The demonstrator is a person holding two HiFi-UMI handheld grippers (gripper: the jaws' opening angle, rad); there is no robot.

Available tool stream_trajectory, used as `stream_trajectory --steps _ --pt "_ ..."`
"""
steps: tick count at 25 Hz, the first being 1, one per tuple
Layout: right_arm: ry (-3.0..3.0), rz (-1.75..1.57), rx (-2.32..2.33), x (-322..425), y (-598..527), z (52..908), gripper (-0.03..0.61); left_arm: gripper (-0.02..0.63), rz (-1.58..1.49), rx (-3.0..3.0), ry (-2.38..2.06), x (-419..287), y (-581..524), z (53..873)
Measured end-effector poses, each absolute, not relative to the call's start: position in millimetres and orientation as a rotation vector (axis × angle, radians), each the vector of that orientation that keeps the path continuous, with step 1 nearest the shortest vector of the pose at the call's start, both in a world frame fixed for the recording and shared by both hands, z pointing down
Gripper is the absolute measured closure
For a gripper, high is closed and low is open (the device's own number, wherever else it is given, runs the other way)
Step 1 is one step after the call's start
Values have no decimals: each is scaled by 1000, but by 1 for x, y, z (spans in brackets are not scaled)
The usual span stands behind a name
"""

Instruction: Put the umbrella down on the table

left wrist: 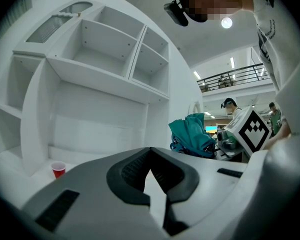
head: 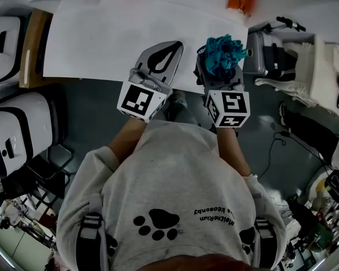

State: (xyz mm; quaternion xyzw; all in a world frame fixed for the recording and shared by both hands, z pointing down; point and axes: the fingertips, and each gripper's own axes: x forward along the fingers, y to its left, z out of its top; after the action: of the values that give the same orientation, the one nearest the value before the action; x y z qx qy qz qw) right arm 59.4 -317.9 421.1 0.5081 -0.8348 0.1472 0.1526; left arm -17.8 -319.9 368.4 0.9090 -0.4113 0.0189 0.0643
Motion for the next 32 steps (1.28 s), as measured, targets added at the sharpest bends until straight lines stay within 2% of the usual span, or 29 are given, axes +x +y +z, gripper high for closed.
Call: stream_trajectory --steps 32 --pt "-2116 811 1403 83 -383 551 314 603 200 2651 -1150 5 -391 460"
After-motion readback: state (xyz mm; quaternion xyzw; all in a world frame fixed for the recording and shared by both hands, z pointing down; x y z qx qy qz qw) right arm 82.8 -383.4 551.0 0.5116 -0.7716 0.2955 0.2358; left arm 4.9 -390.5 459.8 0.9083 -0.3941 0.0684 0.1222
